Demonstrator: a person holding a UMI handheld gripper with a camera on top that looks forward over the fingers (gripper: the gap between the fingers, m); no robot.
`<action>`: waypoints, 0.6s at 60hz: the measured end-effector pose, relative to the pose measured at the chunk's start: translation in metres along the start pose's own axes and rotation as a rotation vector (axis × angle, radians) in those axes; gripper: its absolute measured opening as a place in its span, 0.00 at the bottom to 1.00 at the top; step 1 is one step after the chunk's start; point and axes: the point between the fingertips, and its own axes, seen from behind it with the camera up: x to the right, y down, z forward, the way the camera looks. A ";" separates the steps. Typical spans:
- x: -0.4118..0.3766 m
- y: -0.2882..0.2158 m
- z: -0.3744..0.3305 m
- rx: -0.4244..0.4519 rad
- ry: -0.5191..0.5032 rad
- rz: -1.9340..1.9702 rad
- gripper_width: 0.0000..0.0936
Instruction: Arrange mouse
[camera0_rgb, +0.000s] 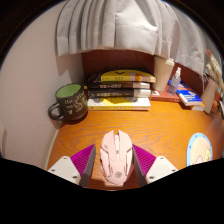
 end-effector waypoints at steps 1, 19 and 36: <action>0.001 0.000 0.000 -0.004 0.002 0.006 0.71; 0.006 0.003 0.004 -0.126 -0.030 -0.042 0.44; 0.037 -0.094 -0.064 -0.002 -0.136 -0.124 0.42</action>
